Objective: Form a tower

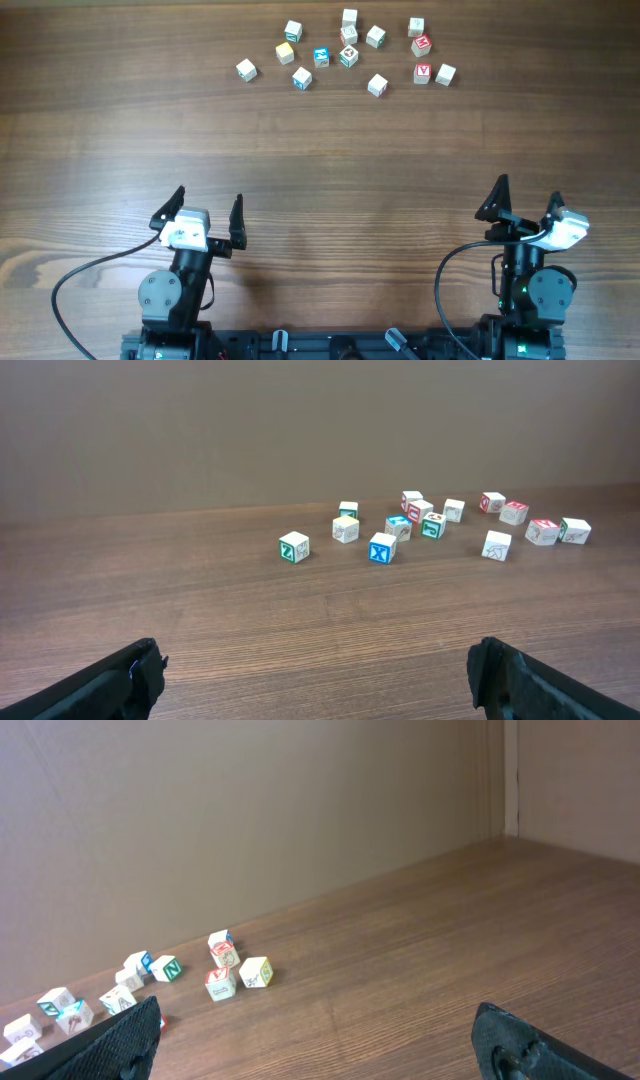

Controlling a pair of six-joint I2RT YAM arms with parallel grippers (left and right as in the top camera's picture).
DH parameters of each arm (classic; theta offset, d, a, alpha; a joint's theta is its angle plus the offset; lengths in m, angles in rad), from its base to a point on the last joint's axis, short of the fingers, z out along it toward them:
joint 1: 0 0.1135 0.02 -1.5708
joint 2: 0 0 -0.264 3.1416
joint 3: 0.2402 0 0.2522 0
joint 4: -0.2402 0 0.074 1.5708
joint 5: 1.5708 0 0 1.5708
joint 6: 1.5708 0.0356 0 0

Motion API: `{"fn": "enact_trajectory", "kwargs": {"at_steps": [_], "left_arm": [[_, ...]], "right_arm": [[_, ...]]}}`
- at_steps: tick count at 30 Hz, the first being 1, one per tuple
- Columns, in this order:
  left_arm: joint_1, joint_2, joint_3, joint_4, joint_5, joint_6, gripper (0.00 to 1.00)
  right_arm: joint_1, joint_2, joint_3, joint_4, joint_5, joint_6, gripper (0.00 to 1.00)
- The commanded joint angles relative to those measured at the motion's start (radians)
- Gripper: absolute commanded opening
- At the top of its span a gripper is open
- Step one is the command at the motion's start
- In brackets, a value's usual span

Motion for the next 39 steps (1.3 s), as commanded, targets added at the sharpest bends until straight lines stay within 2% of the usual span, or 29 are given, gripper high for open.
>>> {"fn": "enact_trajectory", "kwargs": {"at_steps": [1,20,22,23,26,29,35,39], "left_arm": [[0.003,0.000,-0.006,-0.004,-0.010,0.011,1.00],[0.003,-0.001,-0.006,0.007,-0.008,0.010,1.00],[0.002,-0.001,-0.006,0.053,0.087,0.006,1.00],[0.002,-0.001,-0.006,0.046,0.192,0.008,1.00],[0.002,-0.001,-0.006,0.119,0.194,0.008,1.00],[0.002,-0.001,-0.006,0.248,0.221,-0.060,1.00],[0.002,0.001,0.040,0.257,0.283,-0.231,1.00],[0.003,0.087,0.195,0.188,0.280,-0.237,1.00]], "right_arm": [[-0.004,-0.005,-0.002,0.002,-0.001,-0.017,1.00],[-0.004,-0.005,-0.002,0.002,-0.001,-0.017,1.00],[-0.004,-0.005,-0.002,0.002,-0.001,-0.017,1.00],[-0.004,-0.005,-0.002,0.002,-0.001,-0.017,1.00],[-0.004,-0.003,-0.002,0.002,-0.001,-0.017,1.00],[-0.004,-0.003,-0.002,0.002,-0.001,-0.017,0.99],[-0.004,-0.003,-0.002,0.002,-0.001,-0.017,1.00],[-0.004,-0.003,-0.002,0.002,-0.001,-0.017,1.00]]}}
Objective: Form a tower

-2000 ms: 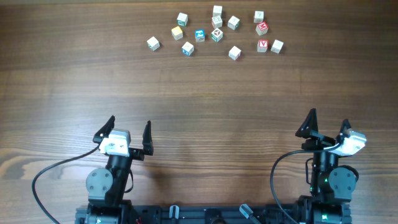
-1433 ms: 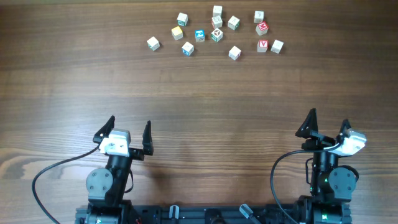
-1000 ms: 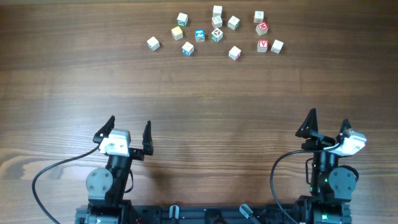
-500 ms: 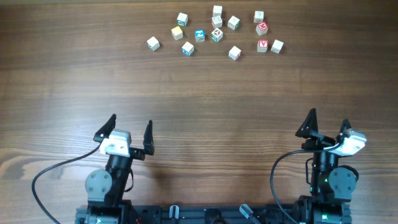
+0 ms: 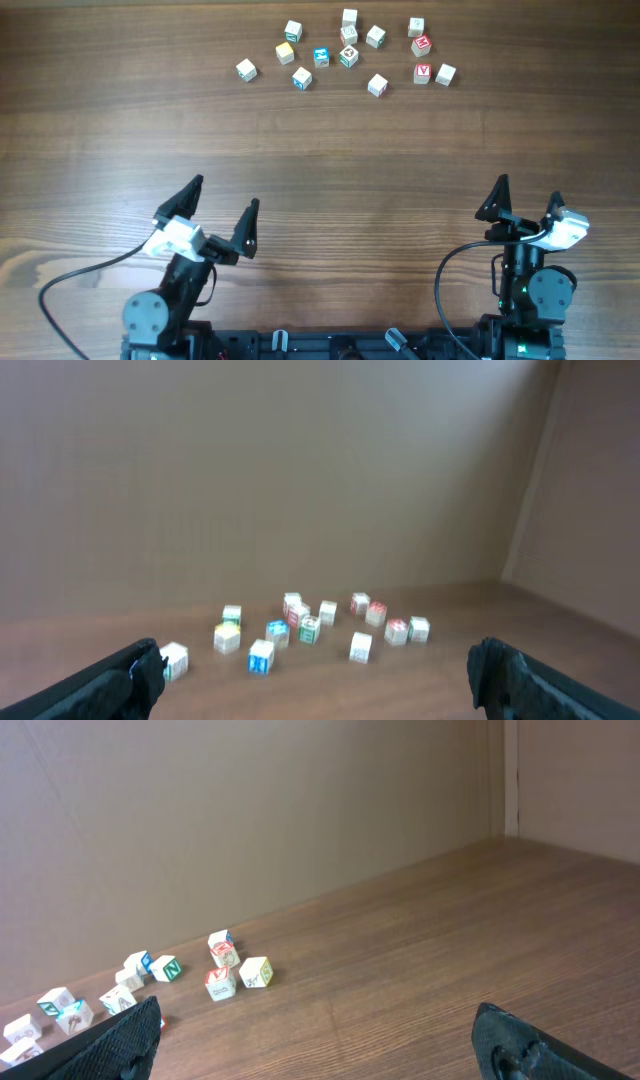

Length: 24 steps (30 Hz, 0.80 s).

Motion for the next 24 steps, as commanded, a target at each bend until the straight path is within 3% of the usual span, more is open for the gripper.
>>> {"fn": "enact_trajectory", "kwargs": {"at_steps": [1,8,12,16,18,24], "left_arm": [[0.003,0.126,0.163,-0.053,0.023,-0.034,1.00],[0.002,0.702,0.513,-0.059,0.100,-0.056,1.00],[0.002,1.010,0.741,-0.122,0.240,-0.057,1.00],[0.002,1.110,0.800,-0.190,0.342,-0.069,1.00],[0.003,1.112,0.800,-0.285,0.420,-0.156,1.00],[0.003,1.114,0.800,-0.238,0.374,-0.153,1.00]], "right_arm": [[-0.004,-0.003,-0.002,0.002,-0.001,-0.017,1.00],[-0.004,-0.003,-0.002,0.002,-0.001,-0.017,1.00],[-0.004,-0.003,-0.002,0.002,-0.001,-0.017,1.00],[-0.004,-0.003,-0.002,0.002,-0.001,-0.017,1.00],[-0.004,-0.003,-0.002,0.002,-0.001,-0.017,1.00],[-0.004,-0.003,-0.002,0.002,-0.001,-0.017,1.00]]}}
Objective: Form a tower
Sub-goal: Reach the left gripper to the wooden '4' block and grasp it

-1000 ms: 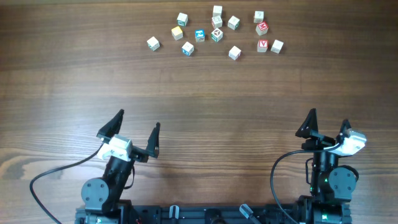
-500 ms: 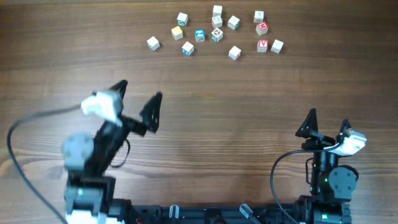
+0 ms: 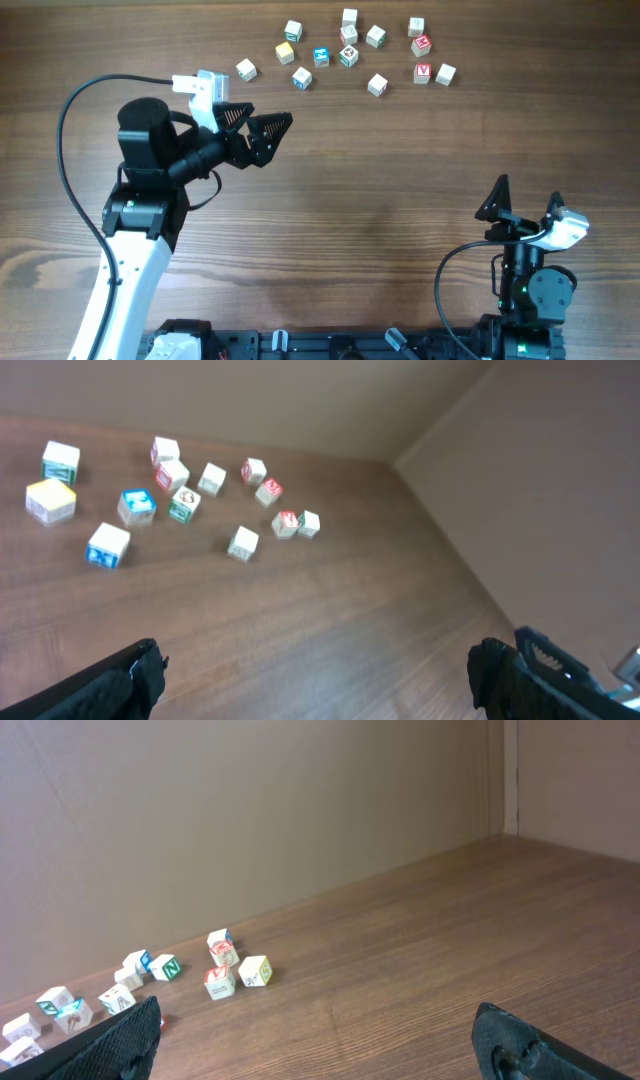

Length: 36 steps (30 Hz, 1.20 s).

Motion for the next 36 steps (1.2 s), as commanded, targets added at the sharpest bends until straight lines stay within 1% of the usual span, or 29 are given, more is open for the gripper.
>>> {"fn": "enact_trajectory", "kwargs": {"at_steps": [1,2,3,4,5,7,9,11,12,13,14,16,17,18,20,21,22,23,25,28,29,30,31,33,34,35,36], "left_arm": [[0.009,0.000,0.021,0.055,-0.057,-0.016,1.00],[0.029,-0.012,0.022,0.056,-0.087,-0.054,0.98],[0.055,-0.034,0.022,0.050,-0.101,-0.105,0.98],[0.091,-0.071,0.022,0.044,-0.101,-0.122,1.00],[0.121,-0.114,0.022,0.044,-0.131,-0.122,1.00],[0.112,-0.169,0.022,0.043,-0.261,-0.109,0.99],[0.077,-0.186,0.023,0.026,-0.338,-0.092,0.99],[0.006,-0.182,0.027,-0.019,-0.475,-0.090,1.00],[-0.027,-0.173,0.034,-0.012,-0.529,-0.064,1.00],[-0.077,-0.145,0.062,0.010,-0.629,-0.030,1.00],[-0.139,-0.063,0.165,0.011,-0.766,0.034,1.00],[-0.172,0.058,0.295,-0.027,-0.830,0.072,1.00],[-0.179,0.145,0.387,-0.065,-0.834,0.094,1.00],[-0.181,0.282,0.528,-0.132,-0.833,0.097,0.99],[-0.183,0.482,0.722,-0.217,-0.813,0.120,0.99],[-0.188,0.618,0.848,-0.276,-0.807,0.120,1.00],[-0.193,0.723,0.932,-0.312,-0.797,0.153,1.00],[-0.197,0.785,0.964,-0.319,-0.788,0.183,1.00],[-0.203,0.880,0.975,-0.341,-0.783,0.194,0.99],[-0.205,0.993,0.975,-0.448,-0.709,0.198,0.99],[-0.205,1.024,0.975,-0.450,-0.689,0.203,0.98],[-0.205,1.056,0.975,-0.447,-0.642,0.228,0.93],[-0.206,1.081,0.975,-0.446,-0.615,0.228,0.91],[-0.211,1.136,0.975,-0.442,-0.592,0.227,0.83],[-0.211,1.162,0.975,-0.431,-0.592,0.227,0.82],[-0.211,1.185,0.975,-0.412,-0.592,0.227,0.84],[-0.212,1.205,0.975,-0.381,-0.589,0.228,0.89]], "right_arm": [[-0.003,-0.006,-0.001,0.002,-0.001,-0.017,1.00],[-0.003,-0.006,-0.001,0.002,-0.001,-0.017,1.00],[-0.003,-0.006,-0.001,0.002,-0.001,-0.017,1.00],[-0.003,-0.006,-0.001,0.002,-0.001,-0.017,1.00],[-0.003,-0.006,-0.001,0.002,-0.001,-0.017,1.00],[-0.003,-0.006,-0.001,0.002,-0.001,-0.017,1.00],[-0.003,-0.006,-0.001,0.002,-0.001,-0.017,1.00],[-0.003,-0.006,-0.001,0.002,-0.001,-0.017,1.00],[-0.003,-0.006,-0.001,0.002,-0.001,-0.017,1.00],[-0.003,-0.006,-0.001,0.002,-0.001,-0.017,1.00],[-0.003,-0.006,-0.001,0.002,-0.001,-0.017,1.00],[-0.003,-0.006,-0.001,0.002,-0.001,-0.017,1.00],[-0.003,-0.006,-0.001,0.002,-0.001,-0.017,1.00],[-0.003,-0.006,-0.001,0.002,-0.001,-0.017,1.00],[-0.003,-0.006,-0.001,0.002,-0.001,-0.017,1.00],[-0.003,-0.006,-0.001,0.002,-0.001,-0.017,1.00],[-0.003,-0.006,-0.001,0.002,-0.001,-0.016,1.00],[-0.003,-0.006,-0.001,0.002,-0.001,-0.017,1.00],[-0.003,-0.006,-0.001,0.002,-0.001,-0.017,1.00],[-0.003,-0.006,-0.001,0.002,-0.001,-0.017,1.00],[-0.003,-0.006,-0.001,0.002,-0.001,-0.017,1.00],[-0.003,-0.006,-0.001,0.002,-0.001,-0.017,1.00],[-0.003,-0.006,-0.001,0.002,-0.001,-0.017,1.00],[-0.003,-0.006,-0.001,0.002,-0.001,-0.017,1.00],[-0.003,-0.006,-0.001,0.002,-0.001,-0.017,1.00],[-0.003,-0.006,-0.001,0.002,-0.001,-0.017,1.00],[-0.003,-0.006,-0.001,0.002,-0.001,-0.017,1.00]]}}
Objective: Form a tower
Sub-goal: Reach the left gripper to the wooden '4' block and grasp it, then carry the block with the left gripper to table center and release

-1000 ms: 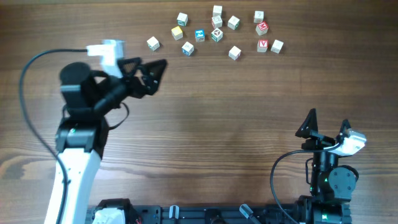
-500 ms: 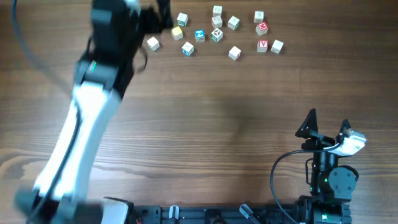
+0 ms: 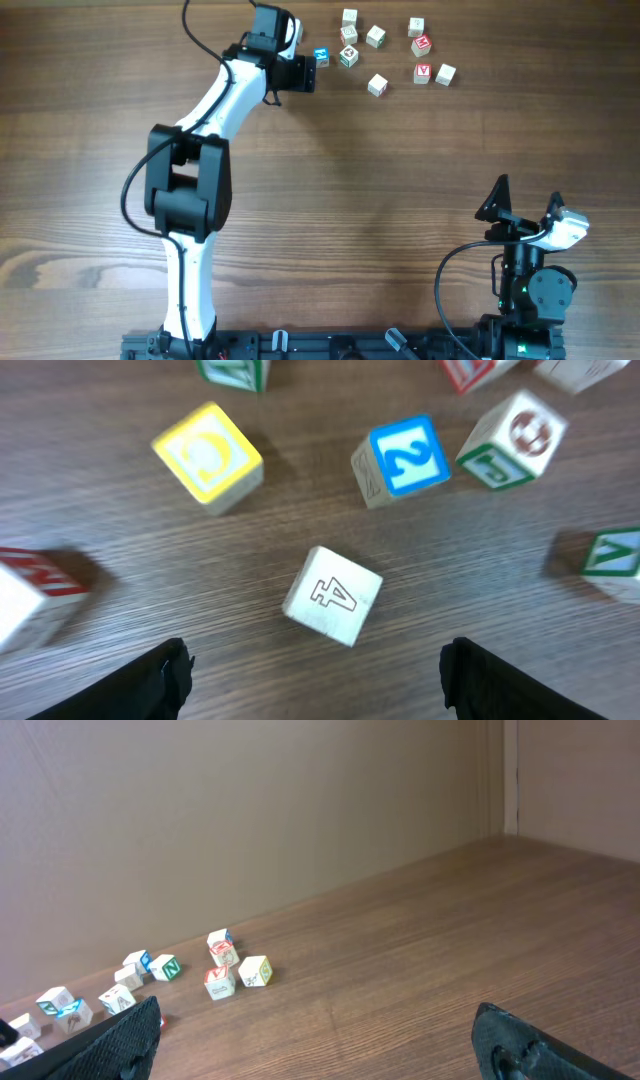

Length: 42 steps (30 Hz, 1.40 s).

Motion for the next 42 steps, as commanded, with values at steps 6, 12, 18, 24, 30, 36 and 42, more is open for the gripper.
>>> {"fn": "enact_trajectory", "kwargs": {"at_steps": [6,12,18,24,30,36,42], "left_arm": [[-0.015,0.106,0.016,0.163,0.028,0.089,0.60],[-0.015,0.114,0.015,0.112,0.028,0.087,0.33],[-0.015,0.118,0.013,0.049,0.028,0.087,0.25],[-0.031,-0.039,0.018,-0.058,0.030,-0.007,0.11],[-0.148,-0.281,0.018,-0.413,0.028,-0.217,0.04],[-0.315,-0.237,-0.148,-0.288,-0.085,-0.370,0.04],[-0.411,-0.228,-0.282,-0.172,-0.212,-0.367,0.06]], "right_arm": [[-0.003,-0.005,-0.001,0.002,-0.001,-0.017,1.00],[-0.003,-0.005,-0.001,0.002,-0.001,-0.017,1.00],[-0.003,-0.005,-0.001,0.002,-0.001,-0.017,1.00],[-0.003,-0.005,-0.001,0.002,-0.001,-0.017,1.00],[-0.003,-0.005,-0.001,0.002,-0.001,-0.017,1.00],[-0.003,-0.005,-0.001,0.002,-0.001,-0.017,1.00],[-0.003,-0.005,-0.001,0.002,-0.001,-0.017,1.00]]}}
